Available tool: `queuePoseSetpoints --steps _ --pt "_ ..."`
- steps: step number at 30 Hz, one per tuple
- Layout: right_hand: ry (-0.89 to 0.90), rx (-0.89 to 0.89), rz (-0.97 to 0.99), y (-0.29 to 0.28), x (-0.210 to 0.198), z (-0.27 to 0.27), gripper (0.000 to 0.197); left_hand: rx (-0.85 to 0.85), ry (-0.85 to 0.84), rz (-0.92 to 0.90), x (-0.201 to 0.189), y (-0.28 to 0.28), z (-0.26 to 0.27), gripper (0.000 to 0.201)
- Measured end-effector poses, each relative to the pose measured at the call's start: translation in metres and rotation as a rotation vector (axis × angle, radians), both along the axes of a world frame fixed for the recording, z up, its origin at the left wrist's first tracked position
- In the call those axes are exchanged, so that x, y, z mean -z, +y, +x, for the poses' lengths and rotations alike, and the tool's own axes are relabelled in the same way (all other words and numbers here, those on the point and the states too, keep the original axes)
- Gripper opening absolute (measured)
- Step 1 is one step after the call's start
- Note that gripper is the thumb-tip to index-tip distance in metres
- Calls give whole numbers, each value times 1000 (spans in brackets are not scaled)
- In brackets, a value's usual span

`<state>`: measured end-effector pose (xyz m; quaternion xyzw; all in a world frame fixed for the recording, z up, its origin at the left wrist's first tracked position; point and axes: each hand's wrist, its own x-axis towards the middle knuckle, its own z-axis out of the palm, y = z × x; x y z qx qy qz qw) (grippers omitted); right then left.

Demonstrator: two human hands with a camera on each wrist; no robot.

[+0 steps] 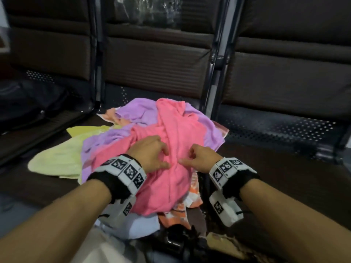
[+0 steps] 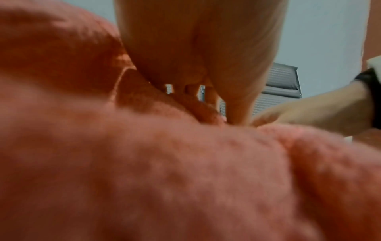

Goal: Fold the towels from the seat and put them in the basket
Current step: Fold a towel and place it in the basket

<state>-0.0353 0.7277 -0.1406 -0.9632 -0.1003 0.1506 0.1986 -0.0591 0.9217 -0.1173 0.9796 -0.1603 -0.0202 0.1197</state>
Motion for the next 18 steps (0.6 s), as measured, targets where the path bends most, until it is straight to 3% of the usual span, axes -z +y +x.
queuePoseSetpoints --steps 4,7,11,18 --pt "-104 43 101 8 7 1 25 52 -25 -24 -3 -5 1 14" --pt "-170 18 159 -3 -7 -8 18 26 29 -288 -9 -11 -2 6" --pt "-218 4 255 -39 -39 -26 19 36 11 -559 -23 -27 -18 8" --pt "-284 -5 625 -126 -89 -76 29 195 128 -650 -47 -100 -47 14"
